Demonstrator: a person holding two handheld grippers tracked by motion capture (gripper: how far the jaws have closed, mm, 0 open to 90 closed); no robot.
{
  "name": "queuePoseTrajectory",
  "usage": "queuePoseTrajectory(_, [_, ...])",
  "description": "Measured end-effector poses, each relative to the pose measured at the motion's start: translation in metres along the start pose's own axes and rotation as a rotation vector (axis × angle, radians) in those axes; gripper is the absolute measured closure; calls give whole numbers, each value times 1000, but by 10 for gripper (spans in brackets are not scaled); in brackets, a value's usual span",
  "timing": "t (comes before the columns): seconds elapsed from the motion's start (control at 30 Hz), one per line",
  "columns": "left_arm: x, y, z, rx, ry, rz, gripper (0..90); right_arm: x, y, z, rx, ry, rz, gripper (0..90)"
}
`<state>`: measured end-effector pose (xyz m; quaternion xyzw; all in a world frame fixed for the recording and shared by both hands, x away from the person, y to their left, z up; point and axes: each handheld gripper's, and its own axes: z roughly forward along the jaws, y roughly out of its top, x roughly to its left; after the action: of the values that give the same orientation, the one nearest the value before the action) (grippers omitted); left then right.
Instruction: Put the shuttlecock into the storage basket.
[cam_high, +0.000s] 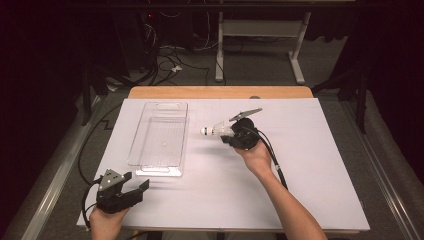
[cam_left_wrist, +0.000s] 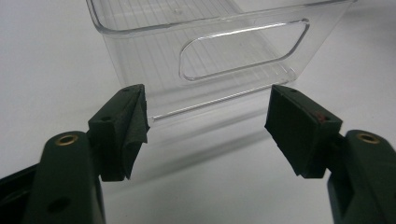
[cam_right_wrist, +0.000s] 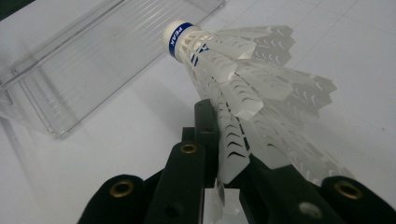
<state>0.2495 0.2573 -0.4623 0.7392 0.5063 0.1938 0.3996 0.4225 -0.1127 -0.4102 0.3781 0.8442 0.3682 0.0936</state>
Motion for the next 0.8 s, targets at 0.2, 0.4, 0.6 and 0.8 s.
queuePoseTrajectory(0.2, [0, 0, 0, -2, -1, 0, 305, 1, 5, -1, -5, 17, 3, 891])
queuePoseTrajectory(0.4, [-1, 0, 0, 3, 3, 3, 305, 4, 9, 0, 0, 28, -6, 890])
queuePoseTrajectory(0.6, [-1, 0, 0, 2, 1, 3, 305, 5, 11, 2, 10, 27, -12, 890])
queuePoseTrajectory(0.8, [-1, 0, 0, 3, 2, 3, 304, 7, 16, 2, 10, 29, -19, 890])
